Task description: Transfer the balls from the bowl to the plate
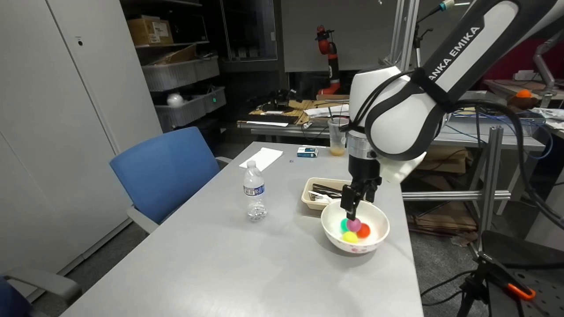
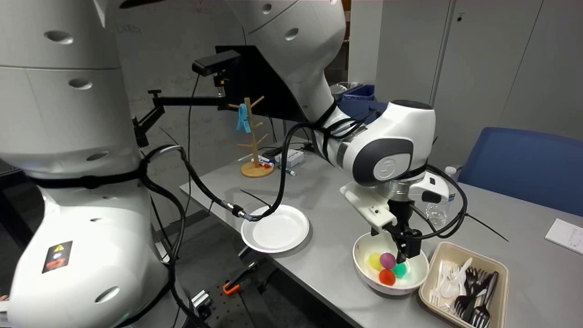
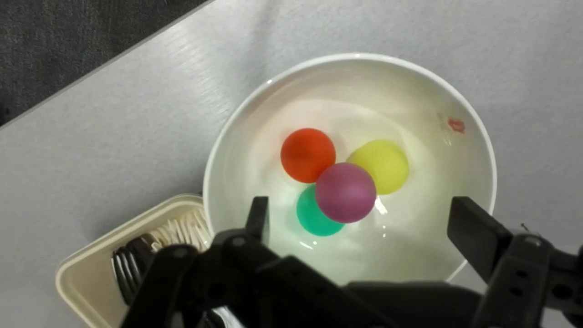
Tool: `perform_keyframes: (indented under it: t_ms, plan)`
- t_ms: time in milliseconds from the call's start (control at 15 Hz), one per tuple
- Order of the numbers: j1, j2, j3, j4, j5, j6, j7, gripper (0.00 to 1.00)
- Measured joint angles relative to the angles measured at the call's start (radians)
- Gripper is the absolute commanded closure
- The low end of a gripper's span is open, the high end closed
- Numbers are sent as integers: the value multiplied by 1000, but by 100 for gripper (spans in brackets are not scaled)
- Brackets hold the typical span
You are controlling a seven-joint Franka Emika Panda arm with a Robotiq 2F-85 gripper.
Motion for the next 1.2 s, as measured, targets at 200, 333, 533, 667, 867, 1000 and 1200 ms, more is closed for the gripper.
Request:
perform_keyframes:
  t_ms: [200,333,533,667,867,1000,1200]
  plan:
    - [-2,34,-3,12,0,12,-1,0]
    - [-4,54,-5,22,0,17,-3,0]
    - [-7,78,-5,37,0,18,-6,0]
    - [-9,90,-5,45,0,18,-9,0]
    - [-10,101,-5,53,4,18,-17,0]
    - [-11,107,-5,57,5,18,-22,0]
    - [-11,109,-5,58,12,18,-30,0]
